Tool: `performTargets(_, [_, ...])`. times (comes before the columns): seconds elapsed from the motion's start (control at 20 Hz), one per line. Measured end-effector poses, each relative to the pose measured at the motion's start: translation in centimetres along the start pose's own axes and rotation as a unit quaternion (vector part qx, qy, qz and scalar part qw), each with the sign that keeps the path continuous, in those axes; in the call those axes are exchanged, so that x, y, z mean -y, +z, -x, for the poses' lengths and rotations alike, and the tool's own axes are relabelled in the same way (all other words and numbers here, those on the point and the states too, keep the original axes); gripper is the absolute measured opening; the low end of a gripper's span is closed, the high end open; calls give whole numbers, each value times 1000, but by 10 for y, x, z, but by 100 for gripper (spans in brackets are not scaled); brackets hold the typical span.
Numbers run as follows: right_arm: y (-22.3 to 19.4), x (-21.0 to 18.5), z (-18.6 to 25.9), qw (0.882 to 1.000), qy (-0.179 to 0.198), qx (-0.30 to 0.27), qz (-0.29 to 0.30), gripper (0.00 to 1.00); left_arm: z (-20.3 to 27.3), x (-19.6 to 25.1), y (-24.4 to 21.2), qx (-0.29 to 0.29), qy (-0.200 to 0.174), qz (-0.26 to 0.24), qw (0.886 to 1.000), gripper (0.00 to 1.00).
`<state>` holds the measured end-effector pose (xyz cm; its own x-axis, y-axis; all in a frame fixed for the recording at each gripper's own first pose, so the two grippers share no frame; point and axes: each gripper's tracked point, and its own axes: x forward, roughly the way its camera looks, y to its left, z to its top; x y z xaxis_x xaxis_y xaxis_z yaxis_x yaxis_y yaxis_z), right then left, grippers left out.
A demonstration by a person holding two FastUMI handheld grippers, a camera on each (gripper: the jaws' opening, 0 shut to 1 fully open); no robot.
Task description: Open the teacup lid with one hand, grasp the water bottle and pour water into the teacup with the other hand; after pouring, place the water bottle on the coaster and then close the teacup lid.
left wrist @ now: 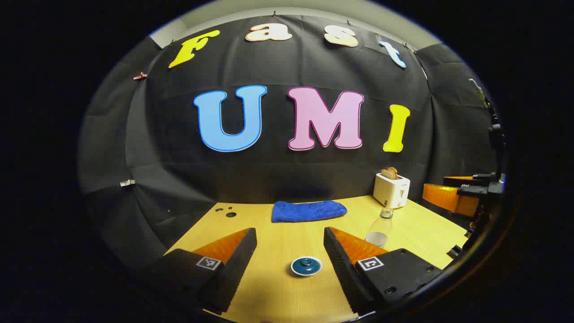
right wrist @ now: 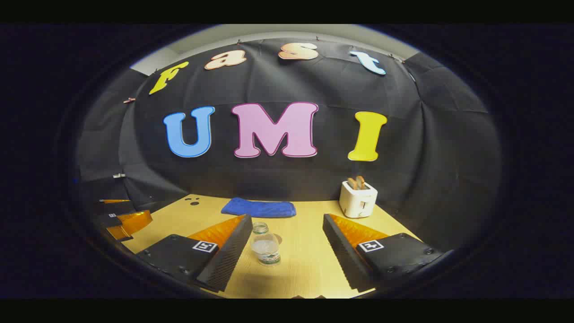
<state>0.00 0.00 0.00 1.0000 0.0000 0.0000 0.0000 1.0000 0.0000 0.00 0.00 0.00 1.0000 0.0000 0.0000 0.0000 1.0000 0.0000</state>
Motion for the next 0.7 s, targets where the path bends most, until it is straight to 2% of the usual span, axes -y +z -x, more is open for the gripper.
performTargets(0.3, [-9,1,-10,1000,-5,-9,15,98,-15,7,-7,-13,-27,-9,1000,94])
performTargets(0.7, [-22,-9,-15,1000,9,-25,15,98,-39,2,-34,-44,-44,-28,998,95])
